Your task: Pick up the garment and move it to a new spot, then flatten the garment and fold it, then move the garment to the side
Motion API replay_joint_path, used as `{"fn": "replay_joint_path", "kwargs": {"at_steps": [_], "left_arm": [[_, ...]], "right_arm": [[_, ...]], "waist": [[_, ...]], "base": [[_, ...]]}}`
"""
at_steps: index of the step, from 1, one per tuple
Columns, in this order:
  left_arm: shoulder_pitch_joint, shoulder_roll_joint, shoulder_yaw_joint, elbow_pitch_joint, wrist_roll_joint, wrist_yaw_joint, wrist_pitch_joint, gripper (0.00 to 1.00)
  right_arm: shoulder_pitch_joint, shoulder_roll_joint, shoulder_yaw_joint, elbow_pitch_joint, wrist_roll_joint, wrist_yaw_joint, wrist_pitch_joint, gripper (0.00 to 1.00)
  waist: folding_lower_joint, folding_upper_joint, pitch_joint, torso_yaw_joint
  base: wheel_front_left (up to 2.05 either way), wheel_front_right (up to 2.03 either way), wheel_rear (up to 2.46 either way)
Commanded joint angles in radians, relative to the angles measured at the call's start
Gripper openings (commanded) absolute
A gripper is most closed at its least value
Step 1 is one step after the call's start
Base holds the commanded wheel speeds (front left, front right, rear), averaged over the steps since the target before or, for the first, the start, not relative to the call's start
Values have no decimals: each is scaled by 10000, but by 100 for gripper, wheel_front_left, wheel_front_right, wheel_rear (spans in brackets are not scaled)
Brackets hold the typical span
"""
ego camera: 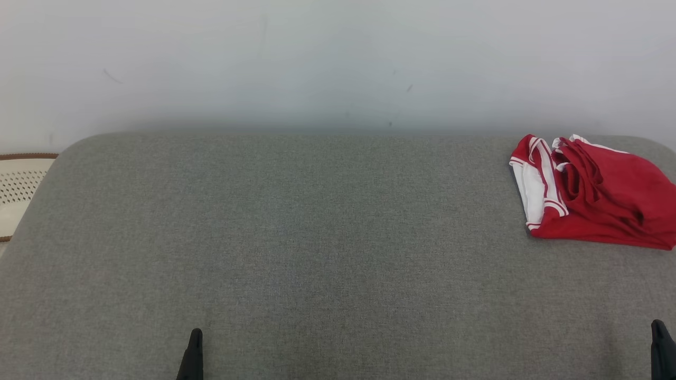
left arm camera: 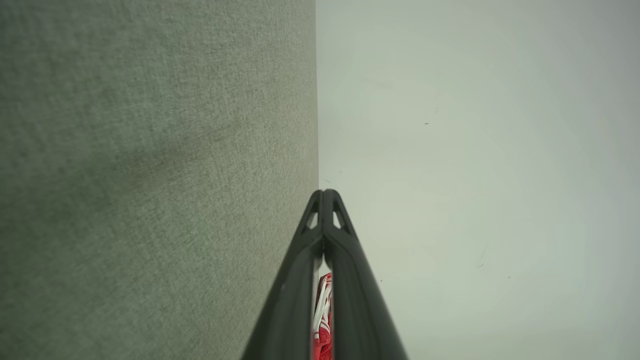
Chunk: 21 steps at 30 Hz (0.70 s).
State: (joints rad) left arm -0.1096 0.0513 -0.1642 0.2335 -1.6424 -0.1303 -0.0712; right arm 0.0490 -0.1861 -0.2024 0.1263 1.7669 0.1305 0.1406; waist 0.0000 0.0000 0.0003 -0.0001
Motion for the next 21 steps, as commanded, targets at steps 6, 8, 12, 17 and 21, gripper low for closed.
{"fn": "replay_joint_path", "kwargs": {"at_steps": [6, 8, 12, 17, 21], "left_arm": [[-97, -1, 46, 52, -36, -23, 35, 0], [-97, -1, 47, 53, -35, -23, 36, 0], [-96, -2, 48, 53, -34, -24, 37, 0], [-96, -3, 49, 54, -33, -25, 38, 0], [-96, -4, 50, 55, -32, -26, 39, 0]], "right_arm": [[-100, 2, -37, 27, -19, 4, 35, 0], [-103, 10, -44, 30, -30, 4, 44, 0], [-107, 25, -59, 30, -43, 4, 63, 0], [-113, 42, -75, 34, -58, 4, 69, 0], [-117, 53, -90, 38, -53, 4, 86, 0]], "waist": [[0, 0, -1, 0], [0, 0, -1, 0], [0, 0, -1, 0], [0, 0, -1, 0], [0, 0, -1, 0]], "base": [[0, 0, 0], [0, 0, 0], [0, 0, 0], [0, 0, 0], [0, 0, 0]]}}
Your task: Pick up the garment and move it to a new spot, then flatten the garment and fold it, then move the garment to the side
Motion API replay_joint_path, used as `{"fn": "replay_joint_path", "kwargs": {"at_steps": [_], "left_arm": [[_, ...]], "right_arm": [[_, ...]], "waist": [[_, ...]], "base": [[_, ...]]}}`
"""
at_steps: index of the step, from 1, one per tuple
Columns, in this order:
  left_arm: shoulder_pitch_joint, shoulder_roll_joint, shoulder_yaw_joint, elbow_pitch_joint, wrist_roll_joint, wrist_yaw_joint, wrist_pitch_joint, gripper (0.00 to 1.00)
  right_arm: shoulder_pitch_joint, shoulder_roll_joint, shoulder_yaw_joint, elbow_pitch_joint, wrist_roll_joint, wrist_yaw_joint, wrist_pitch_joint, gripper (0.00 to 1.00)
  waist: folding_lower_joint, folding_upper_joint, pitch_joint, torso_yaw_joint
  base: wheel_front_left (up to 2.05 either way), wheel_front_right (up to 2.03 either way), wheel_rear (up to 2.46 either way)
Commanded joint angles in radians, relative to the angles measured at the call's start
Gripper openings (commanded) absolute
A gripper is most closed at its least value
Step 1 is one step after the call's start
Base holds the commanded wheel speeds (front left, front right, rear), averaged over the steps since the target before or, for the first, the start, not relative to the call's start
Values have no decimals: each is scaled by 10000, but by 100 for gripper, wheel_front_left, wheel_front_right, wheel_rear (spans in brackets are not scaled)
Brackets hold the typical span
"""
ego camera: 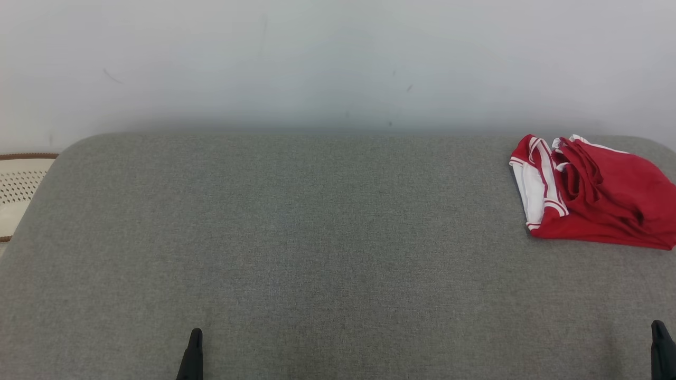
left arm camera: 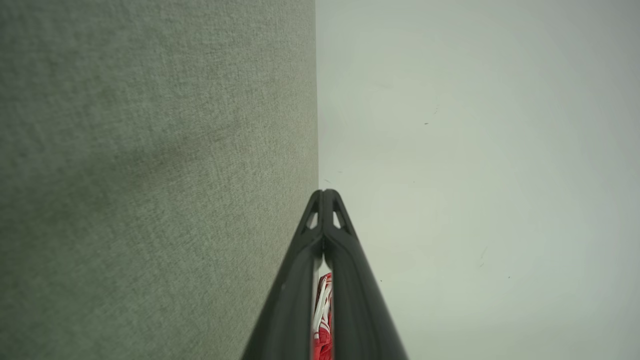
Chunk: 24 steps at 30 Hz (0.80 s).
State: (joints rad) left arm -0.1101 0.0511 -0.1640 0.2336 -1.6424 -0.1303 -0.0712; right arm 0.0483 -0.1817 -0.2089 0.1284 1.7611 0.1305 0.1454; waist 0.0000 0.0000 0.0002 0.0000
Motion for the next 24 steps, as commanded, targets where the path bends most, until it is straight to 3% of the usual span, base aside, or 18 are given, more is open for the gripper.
{"fn": "replay_joint_path", "kwargs": {"at_steps": [1, 24], "left_arm": [[-91, -3, 47, 54, -32, -26, 39, 0], [-81, -5, 51, 56, -27, -30, 44, 0]], "right_arm": [[-111, 11, -29, 16, 0, 4, 40, 0], [-115, 73, -100, 26, -74, 4, 114, 0]], "waist": [[0, 0, 0, 0], [0, 0, -1, 0]], "base": [[0, 0, 0], [0, 0, 0]]}}
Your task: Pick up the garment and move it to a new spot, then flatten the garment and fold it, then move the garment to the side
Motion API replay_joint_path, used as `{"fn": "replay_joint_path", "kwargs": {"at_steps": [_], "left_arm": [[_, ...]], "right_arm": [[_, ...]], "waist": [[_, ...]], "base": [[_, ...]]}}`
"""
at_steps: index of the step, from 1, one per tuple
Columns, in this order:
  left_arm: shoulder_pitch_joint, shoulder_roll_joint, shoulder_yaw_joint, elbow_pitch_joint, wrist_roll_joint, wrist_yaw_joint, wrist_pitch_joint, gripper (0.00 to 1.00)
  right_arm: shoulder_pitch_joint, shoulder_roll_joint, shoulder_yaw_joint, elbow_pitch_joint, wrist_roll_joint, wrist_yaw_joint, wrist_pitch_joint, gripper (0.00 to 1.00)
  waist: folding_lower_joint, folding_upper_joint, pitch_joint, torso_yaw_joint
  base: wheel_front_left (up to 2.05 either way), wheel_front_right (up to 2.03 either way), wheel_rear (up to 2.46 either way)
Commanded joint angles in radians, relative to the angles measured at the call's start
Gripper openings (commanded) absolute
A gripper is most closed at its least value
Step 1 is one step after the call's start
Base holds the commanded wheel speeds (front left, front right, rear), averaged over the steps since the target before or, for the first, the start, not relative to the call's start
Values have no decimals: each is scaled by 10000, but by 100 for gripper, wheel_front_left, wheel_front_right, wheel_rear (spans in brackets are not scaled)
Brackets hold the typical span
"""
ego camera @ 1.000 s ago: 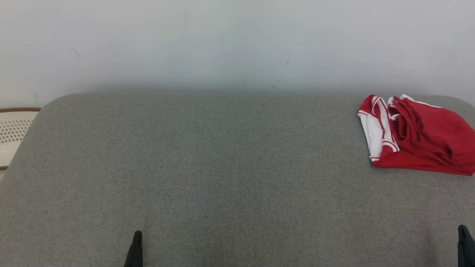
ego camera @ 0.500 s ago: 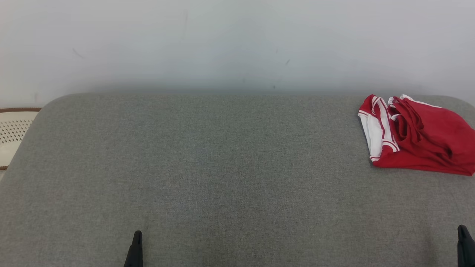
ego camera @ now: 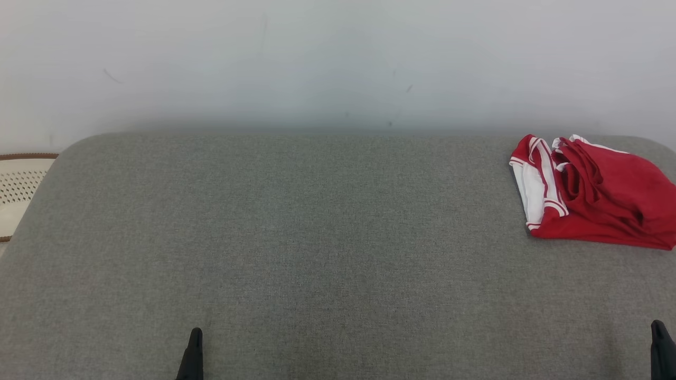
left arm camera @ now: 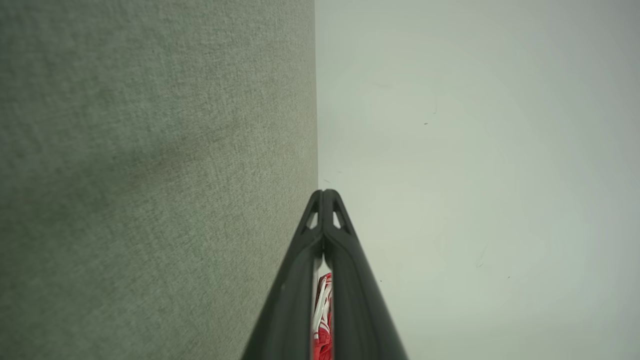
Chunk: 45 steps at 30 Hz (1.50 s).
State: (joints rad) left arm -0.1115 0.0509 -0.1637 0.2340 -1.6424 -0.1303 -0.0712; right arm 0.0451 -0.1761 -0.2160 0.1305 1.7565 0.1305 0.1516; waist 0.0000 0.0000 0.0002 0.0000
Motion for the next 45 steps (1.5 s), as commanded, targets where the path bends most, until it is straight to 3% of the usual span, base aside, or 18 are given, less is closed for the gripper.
{"fn": "replay_joint_path", "kwargs": {"at_steps": [1, 45], "left_arm": [[-67, -3, 48, 52, -27, -30, 44, 0], [-66, -8, 53, 54, -20, -33, 40, 0]], "right_arm": [[-85, 20, -31, 5, -32, 4, 43, 0], [-65, 109, -142, 29, -122, 4, 150, 0]], "waist": [[0, 0, 0, 0], [0, 0, -1, 0]], "base": [[0, 0, 0], [0, 0, 0]]}}
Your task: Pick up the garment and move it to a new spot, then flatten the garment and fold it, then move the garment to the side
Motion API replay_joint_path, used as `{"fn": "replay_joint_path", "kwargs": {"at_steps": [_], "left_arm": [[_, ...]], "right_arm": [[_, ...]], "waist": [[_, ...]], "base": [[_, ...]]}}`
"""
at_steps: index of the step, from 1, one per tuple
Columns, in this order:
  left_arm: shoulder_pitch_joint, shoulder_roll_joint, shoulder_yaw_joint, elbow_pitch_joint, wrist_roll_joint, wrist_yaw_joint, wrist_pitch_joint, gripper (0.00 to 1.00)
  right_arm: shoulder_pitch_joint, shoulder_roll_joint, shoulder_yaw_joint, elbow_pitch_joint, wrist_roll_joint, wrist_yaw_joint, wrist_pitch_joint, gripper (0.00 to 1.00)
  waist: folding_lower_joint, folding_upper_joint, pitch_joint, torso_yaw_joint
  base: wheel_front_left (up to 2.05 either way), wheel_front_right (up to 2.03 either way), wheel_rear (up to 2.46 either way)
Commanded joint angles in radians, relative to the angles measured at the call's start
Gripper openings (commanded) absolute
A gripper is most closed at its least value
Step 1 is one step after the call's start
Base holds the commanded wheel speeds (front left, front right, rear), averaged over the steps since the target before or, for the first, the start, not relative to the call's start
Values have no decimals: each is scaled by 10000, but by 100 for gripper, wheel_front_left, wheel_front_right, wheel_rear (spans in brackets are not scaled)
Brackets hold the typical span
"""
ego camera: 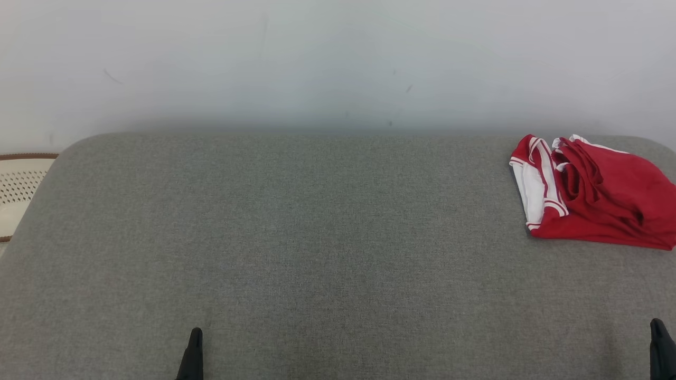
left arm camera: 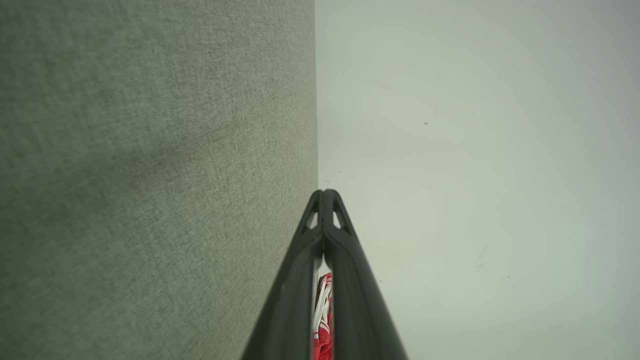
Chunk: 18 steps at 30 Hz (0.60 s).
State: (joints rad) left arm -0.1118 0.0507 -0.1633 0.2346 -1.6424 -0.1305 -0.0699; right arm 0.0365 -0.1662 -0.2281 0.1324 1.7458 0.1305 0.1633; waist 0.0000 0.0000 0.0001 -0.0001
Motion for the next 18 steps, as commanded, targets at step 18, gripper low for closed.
{"fn": "replay_joint_path", "kwargs": {"at_steps": [18], "left_arm": [[-63, -7, 51, 49, -18, -32, 29, 0]], "right_arm": [[10, 42, -64, 17, -63, 4, 70, 0]], "waist": [[0, 0, 0, 0]], "base": [[0, 0, 0]]}}
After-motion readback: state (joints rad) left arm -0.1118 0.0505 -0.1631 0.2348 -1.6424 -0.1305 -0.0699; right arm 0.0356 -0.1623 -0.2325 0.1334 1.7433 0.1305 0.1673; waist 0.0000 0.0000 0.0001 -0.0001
